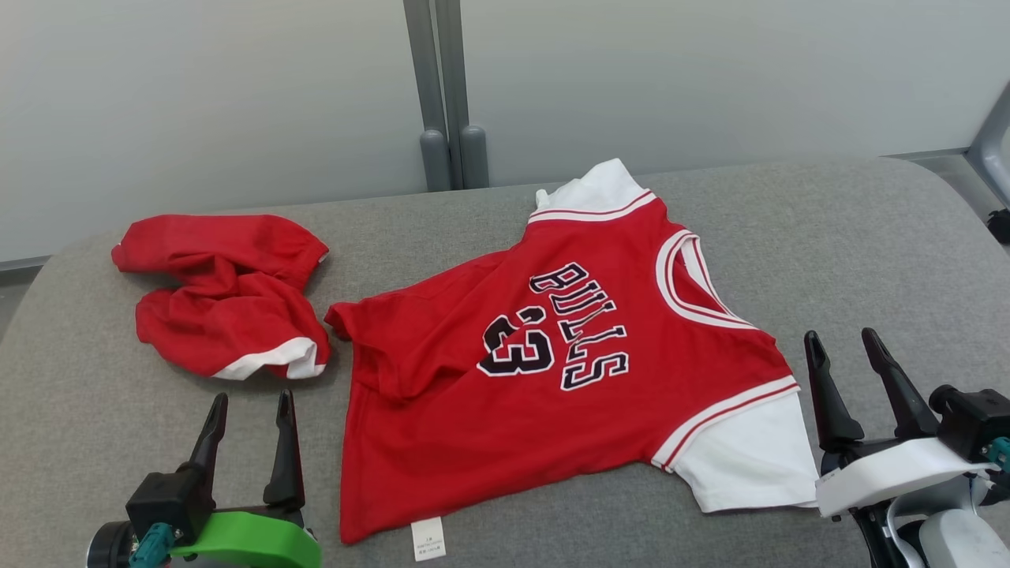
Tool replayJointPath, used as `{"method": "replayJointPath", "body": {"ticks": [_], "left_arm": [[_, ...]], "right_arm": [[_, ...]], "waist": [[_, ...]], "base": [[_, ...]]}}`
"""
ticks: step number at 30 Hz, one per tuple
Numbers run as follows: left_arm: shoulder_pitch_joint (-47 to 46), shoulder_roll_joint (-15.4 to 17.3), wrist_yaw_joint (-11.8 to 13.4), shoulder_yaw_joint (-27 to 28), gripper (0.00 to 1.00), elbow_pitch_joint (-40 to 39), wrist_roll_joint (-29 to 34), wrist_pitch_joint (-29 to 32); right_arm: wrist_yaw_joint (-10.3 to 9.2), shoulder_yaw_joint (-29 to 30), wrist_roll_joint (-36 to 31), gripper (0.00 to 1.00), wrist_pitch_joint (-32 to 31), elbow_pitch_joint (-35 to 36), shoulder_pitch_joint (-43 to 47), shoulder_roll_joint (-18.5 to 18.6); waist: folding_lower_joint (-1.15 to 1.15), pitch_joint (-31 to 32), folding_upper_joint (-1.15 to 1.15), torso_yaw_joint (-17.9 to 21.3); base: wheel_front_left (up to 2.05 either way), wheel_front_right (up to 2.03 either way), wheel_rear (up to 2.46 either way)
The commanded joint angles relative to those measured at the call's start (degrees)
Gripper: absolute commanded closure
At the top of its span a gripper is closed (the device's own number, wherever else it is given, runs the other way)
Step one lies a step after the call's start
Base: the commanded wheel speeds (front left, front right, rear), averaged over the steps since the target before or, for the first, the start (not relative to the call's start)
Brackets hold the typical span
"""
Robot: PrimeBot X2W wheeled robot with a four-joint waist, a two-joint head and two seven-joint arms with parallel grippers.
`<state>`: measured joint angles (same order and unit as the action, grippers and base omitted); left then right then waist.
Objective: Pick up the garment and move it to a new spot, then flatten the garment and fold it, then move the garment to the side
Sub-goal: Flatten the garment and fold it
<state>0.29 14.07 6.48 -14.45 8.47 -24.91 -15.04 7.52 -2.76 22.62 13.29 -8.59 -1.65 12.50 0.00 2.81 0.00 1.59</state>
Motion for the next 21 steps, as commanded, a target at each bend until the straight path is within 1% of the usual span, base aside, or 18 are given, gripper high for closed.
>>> {"method": "replayJointPath", "body": {"ticks": [1,5,8,11,13,16,21], "left_arm": [[0.62,-0.19,-0.45,0.49,0.00,0.32,0.54,-0.18],[0.61,-0.99,-1.42,1.09,0.00,0.61,1.55,-0.18],[0.95,-1.31,-2.30,0.74,0.00,1.84,1.19,0.01],[0.60,-1.13,-3.13,-0.10,0.00,2.82,0.12,3.01],[0.72,-1.12,-3.66,-1.18,0.00,3.69,-0.90,6.74],[0.54,-0.76,-4.24,-2.67,0.00,3.98,-1.74,11.69],[0.17,-0.37,-5.53,-4.97,0.00,4.83,-2.72,18.16]], "right_arm": [[-0.06,-0.18,0.35,0.00,0.47,-0.34,-0.80,0.46],[-0.06,-0.02,0.36,0.00,0.40,-1.30,-0.84,1.43],[-0.06,1.38,0.31,0.00,-1.55,-2.67,-0.70,2.01],[-0.06,2.88,0.08,0.00,-5.89,-4.86,-0.87,2.60],[-0.06,3.32,0.21,0.00,-8.88,-6.25,-1.13,2.60],[-0.06,2.72,1.16,0.00,-13.64,-9.18,-1.69,2.87],[-0.06,1.67,3.62,0.00,-21.52,-16.55,-3.44,2.22]], "waist": [[0.00,0.10,0.00,-0.08],[0.00,0.27,0.00,-0.15],[0.00,0.32,0.00,-0.02],[0.00,0.22,0.00,0.09],[0.00,-0.04,0.00,0.16],[0.00,-0.64,0.00,0.33],[0.00,-1.80,0.00,0.44]], "base": [[0.00,0.00,0.00],[0.00,0.00,0.00],[0.00,0.00,0.00],[0.00,0.00,0.00],[0.00,0.00,0.00],[0.00,0.00,0.00],[0.00,0.00,0.00]]}}
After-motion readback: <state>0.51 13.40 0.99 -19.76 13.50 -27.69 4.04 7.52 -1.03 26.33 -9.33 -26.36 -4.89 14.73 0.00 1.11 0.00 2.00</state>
